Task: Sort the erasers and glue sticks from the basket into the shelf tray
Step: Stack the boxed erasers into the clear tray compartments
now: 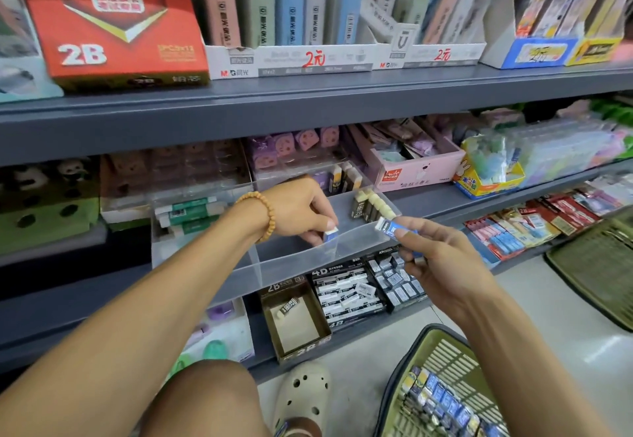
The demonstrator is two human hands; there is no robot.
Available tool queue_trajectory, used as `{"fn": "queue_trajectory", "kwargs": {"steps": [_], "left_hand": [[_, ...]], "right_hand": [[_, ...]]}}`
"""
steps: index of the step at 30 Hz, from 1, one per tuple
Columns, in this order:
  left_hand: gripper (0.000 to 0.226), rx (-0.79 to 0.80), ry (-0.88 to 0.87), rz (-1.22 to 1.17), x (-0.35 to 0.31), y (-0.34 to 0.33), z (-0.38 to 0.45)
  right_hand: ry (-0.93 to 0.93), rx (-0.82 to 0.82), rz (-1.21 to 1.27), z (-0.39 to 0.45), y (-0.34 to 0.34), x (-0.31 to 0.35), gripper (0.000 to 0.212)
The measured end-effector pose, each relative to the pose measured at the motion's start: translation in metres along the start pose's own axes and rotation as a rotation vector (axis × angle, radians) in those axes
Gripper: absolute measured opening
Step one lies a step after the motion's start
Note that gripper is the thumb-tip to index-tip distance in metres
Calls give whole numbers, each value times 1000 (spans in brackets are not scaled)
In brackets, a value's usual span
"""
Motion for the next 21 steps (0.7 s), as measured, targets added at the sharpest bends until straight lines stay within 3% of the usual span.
{"fn": "queue_trajectory", "kwargs": {"steps": [5,11,13,16,18,21], "left_hand": [[12,-112,43,-77,8,-3,-3],[18,-236,13,123,4,-1,-4],[11,-313,-32,-56,-6,4,-10],[5,-186,-68,-465,-22,-12,-19],[12,-127,-96,-508,-30,-21,-24],[17,-232,-91,-482,-24,-6,-29]], "right_hand": [[9,4,3,-3,4,1,12],[24,38,11,-9,-7,-1,10],[36,61,14,-12,-14,1,9],[57,83,50,-15,-25,4,8],[66,91,74,-15,-32,6,8],[55,32,62,-13,-34,8,9]]}}
Point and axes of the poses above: each hand's wrist, its own z-axis towards the middle knuckle, its own y-axis out of the back of the hand, x = y × z, the point moved 8 cm from there along z, towards the middle knuckle, and after that the axes turned 8 degrees about -y, right-handed, at the moved point
